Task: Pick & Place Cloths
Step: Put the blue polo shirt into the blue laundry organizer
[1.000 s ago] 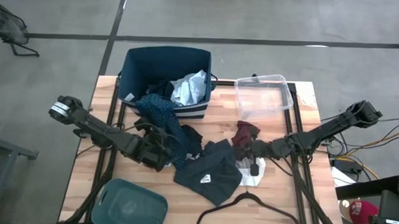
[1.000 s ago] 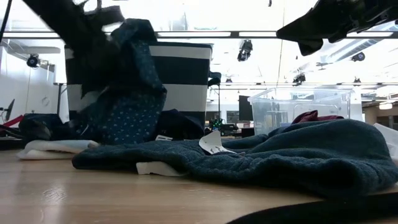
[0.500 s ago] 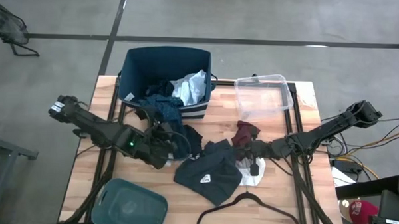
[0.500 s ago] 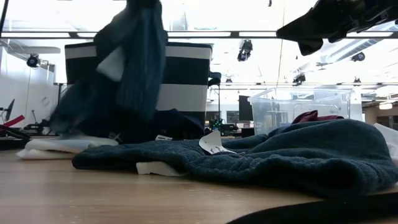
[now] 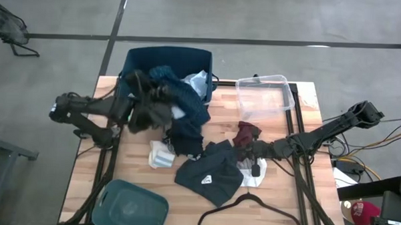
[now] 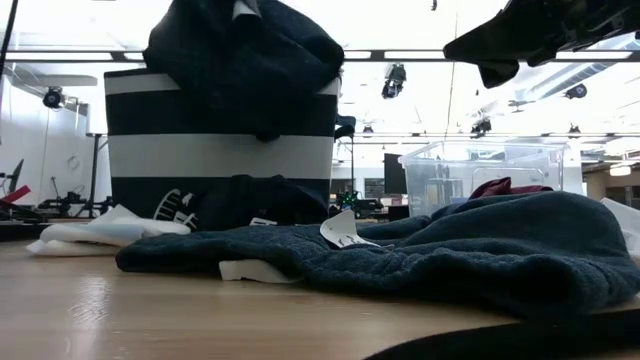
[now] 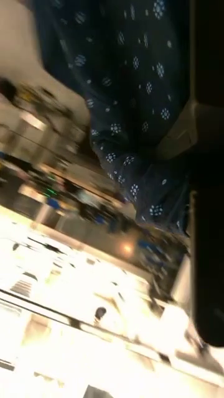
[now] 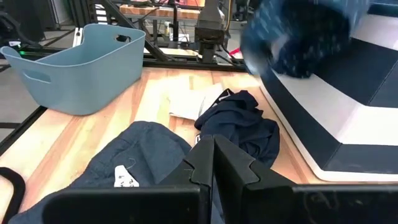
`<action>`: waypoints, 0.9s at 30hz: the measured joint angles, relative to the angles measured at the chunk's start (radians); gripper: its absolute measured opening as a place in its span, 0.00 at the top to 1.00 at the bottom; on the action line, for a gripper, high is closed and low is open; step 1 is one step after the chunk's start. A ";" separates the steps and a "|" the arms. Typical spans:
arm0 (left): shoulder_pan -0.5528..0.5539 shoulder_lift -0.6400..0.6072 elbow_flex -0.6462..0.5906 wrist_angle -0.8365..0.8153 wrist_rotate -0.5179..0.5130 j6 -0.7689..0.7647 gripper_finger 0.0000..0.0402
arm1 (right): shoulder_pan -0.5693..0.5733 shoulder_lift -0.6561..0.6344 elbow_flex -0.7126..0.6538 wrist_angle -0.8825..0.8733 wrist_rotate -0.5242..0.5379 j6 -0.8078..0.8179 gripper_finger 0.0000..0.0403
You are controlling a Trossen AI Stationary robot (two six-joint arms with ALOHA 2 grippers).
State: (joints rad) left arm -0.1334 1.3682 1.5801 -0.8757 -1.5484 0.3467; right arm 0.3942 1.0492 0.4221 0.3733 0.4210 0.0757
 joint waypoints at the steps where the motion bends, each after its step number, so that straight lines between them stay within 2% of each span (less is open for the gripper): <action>1: 0.029 0.000 0.003 -0.001 -0.003 0.027 0.97 | 0.000 0.000 -0.001 0.000 0.000 0.001 0.98; 13: 0.366 0.000 0.033 0.035 -0.020 0.149 0.97 | 0.000 0.000 -0.013 0.006 0.000 0.000 0.98; 20: 0.460 -0.001 0.100 0.095 0.045 0.018 0.96 | 0.000 0.000 -0.013 0.006 0.000 0.001 0.98; 22: 0.463 -0.004 0.104 0.090 0.135 -0.065 0.96 | 0.000 0.000 -0.013 0.006 0.000 0.003 0.98; 27: 0.452 0.001 0.103 0.010 0.524 -0.213 0.96 | 0.000 0.000 -0.014 0.006 0.000 0.003 0.98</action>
State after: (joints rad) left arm 0.3188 1.3689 1.6831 -0.8656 -1.0239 0.1340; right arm 0.3939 1.0492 0.4082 0.3798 0.4210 0.0788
